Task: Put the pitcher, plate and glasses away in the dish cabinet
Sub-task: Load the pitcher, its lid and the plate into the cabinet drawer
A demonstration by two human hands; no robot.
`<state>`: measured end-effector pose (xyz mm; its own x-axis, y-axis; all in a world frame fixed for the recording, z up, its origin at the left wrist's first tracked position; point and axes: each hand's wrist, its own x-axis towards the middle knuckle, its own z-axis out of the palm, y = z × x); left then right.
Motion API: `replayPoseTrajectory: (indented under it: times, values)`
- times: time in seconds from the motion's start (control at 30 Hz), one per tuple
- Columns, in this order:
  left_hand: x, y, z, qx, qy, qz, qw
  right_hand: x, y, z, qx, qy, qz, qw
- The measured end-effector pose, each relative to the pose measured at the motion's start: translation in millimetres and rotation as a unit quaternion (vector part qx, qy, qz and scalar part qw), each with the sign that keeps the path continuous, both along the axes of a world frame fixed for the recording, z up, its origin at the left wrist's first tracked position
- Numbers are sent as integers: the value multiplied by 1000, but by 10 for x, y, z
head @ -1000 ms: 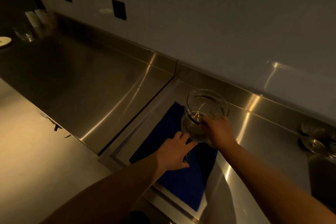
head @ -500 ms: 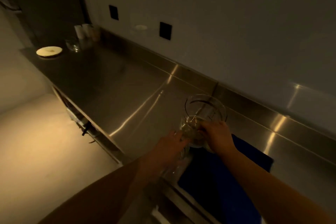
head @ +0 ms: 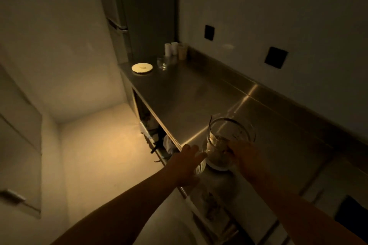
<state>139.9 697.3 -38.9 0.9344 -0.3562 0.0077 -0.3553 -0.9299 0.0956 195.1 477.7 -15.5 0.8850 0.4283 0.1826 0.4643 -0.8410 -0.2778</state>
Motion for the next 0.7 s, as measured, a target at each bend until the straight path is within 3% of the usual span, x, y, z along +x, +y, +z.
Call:
replayPoseTrajectory:
  times: [0.1, 0.43, 0.6, 0.7]
  values:
    - [155, 370, 7, -2, -2, 24, 1000, 165, 423, 95, 71, 21, 38, 997]
    - [1289, 1417, 8, 5, -14, 76, 997, 1518, 1596, 39, 44, 48, 88, 994]
    - [2119, 1953, 59, 20, -7, 82, 996, 2401, 2194, 68, 65, -11, 124, 990]
    - [2598, 2247, 91, 24, 4, 84, 996, 2930, 2509, 112, 48, 17, 99, 994]
